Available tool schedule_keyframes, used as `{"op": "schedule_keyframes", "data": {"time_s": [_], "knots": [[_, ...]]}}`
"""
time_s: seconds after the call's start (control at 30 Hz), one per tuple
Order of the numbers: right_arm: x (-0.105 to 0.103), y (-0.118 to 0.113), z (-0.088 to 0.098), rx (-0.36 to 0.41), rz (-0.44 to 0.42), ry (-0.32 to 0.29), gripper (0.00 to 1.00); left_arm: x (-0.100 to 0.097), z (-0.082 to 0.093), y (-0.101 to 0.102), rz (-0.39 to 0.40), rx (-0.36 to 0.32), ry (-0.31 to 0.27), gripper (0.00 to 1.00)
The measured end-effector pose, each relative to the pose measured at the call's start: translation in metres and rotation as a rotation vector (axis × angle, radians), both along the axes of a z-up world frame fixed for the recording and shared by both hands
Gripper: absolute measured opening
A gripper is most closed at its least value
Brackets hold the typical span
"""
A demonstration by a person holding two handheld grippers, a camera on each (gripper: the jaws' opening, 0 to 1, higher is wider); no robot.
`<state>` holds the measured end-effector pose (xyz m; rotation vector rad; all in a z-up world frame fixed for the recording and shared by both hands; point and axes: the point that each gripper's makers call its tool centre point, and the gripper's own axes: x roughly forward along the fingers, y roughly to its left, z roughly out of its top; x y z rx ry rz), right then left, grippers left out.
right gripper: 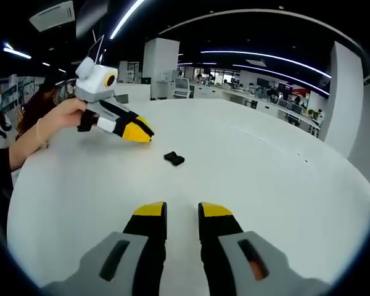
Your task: Snap the two parts of the plastic buckle together until the buckle closes and remains connected.
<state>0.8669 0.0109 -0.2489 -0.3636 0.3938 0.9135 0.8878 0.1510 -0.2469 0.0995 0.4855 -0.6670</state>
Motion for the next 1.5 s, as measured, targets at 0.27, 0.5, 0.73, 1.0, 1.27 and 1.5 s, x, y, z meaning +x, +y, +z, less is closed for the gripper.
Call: {"op": "schedule_keyframes", "data": {"time_s": [0.27,0.5,0.73,1.0,1.27,1.5], "knots": [[0.001,0.0,0.002,0.006,-0.004,-0.006,0.2,-0.019,-0.001,-0.02,-0.143,0.014,0.016,0.13],[0.001,-0.001,0.003,0.006,-0.004,-0.009,0.2,-0.033,-0.011,-0.025,-0.227,0.064,0.038,0.13],[0.0,0.001,0.003,0.01,0.0,-0.006,0.2,-0.04,-0.011,-0.026,-0.273,0.055,0.038,0.14],[0.001,0.001,0.004,0.008,0.001,-0.007,0.2,-0.036,-0.005,-0.016,-0.214,0.036,0.033,0.16],[0.001,0.001,0.003,0.007,0.0,-0.006,0.2,-0.024,-0.004,0.005,-0.12,0.069,0.032,0.16],[0.0,0.001,0.003,0.007,0.002,-0.005,0.2,-0.024,-0.009,0.011,-0.117,0.11,0.041,0.16]]}}
